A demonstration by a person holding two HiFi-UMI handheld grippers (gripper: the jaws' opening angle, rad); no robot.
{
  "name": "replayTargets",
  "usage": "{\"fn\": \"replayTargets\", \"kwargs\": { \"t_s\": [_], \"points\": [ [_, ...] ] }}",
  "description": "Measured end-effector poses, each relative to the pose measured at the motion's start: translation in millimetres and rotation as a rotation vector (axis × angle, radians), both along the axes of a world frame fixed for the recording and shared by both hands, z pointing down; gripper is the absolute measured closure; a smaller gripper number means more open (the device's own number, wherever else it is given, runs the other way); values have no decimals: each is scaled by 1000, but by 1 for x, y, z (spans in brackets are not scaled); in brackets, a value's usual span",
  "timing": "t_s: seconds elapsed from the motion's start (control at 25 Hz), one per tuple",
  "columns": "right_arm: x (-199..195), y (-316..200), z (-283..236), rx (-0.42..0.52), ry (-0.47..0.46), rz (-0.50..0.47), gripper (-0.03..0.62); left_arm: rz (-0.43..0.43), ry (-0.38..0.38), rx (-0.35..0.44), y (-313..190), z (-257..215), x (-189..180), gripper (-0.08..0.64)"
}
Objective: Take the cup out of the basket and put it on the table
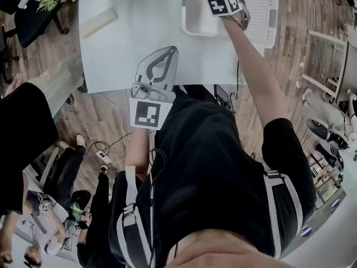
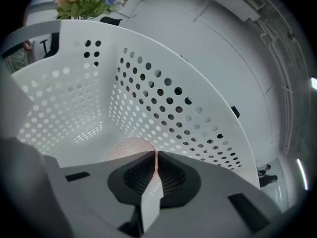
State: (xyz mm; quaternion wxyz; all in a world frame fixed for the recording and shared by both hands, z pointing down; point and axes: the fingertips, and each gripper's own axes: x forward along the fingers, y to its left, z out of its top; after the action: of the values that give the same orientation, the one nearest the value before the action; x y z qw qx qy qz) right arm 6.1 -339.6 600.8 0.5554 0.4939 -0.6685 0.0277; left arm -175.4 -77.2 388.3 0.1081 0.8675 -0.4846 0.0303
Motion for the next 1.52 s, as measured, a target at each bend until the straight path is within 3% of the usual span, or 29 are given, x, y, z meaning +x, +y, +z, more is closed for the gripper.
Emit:
{"fn": "replayTargets", "kwargs": {
  "t_s": [0.48,0.92,1.52],
  "points": [
    [-18,9,-41,74,-35,-148,563,-31,-13,1,-4,-3,9,540],
    [-14,36,-112,191,-188,-199,563,-35,-2,-17,-6,-8,26,540],
    [17,104,-232,355,-558,-196,563,38,-45,26,1,-27,81,540]
  ]
}}
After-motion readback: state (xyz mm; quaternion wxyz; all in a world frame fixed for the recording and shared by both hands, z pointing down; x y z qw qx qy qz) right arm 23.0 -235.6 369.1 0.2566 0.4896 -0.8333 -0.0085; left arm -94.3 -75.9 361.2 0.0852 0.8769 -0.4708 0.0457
